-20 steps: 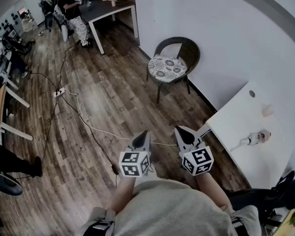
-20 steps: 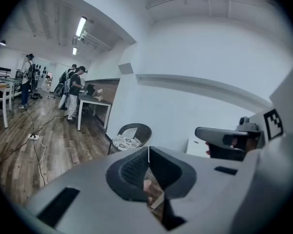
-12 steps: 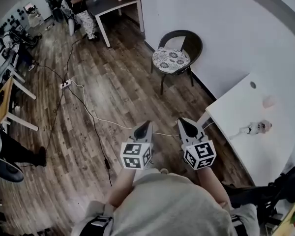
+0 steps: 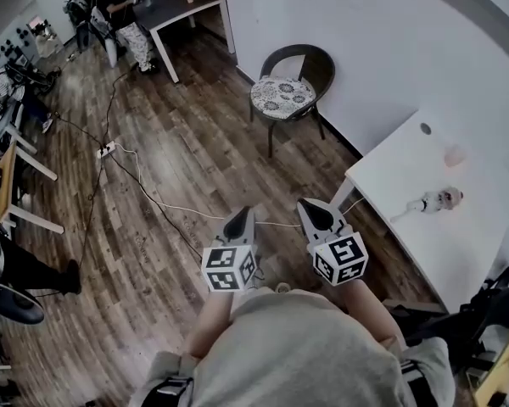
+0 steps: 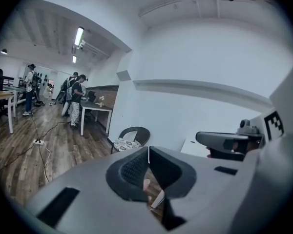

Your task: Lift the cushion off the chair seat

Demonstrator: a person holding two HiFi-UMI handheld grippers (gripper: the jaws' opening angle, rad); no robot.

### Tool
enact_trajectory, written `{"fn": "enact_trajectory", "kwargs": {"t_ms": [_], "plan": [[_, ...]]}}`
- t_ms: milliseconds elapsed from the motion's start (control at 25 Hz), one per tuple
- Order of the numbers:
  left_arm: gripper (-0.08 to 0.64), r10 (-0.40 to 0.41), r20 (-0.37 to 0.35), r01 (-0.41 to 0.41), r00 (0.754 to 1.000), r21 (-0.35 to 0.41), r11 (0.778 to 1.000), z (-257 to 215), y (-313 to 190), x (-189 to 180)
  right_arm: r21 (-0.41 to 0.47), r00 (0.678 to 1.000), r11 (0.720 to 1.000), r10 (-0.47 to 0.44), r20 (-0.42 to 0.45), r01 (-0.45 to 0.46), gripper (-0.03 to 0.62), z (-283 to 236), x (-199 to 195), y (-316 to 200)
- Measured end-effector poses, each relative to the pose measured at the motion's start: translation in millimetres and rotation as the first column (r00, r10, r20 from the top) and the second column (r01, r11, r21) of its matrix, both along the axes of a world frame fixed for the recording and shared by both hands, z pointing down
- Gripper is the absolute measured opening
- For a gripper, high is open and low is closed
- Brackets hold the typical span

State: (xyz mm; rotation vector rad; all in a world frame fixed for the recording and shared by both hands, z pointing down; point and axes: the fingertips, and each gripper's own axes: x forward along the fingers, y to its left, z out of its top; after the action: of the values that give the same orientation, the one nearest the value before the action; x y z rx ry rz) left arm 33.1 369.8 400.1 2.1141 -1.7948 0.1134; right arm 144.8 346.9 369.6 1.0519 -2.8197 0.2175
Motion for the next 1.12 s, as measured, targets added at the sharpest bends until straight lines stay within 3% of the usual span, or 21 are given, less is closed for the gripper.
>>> {"fn": "enact_trajectory", "kwargs": {"t_ms": [760, 1120], "plan": [[0.011, -0.027, -0.011, 0.027, 1.000, 0.002, 1.000, 4.1, -14.0, -3.6, -0.017, 1.000, 1.000, -0.008, -0.028, 0.008, 0.003, 12.3, -0.8, -11.8], [0.011, -0.007, -0.010, 0.007, 1.000, -0.001, 1.000, 14.0, -62.4, -23.2, -0.026, 0.999, 0.999, 0.026, -0.030, -0.027, 0.003, 22.4, -16.4, -58.6]]}}
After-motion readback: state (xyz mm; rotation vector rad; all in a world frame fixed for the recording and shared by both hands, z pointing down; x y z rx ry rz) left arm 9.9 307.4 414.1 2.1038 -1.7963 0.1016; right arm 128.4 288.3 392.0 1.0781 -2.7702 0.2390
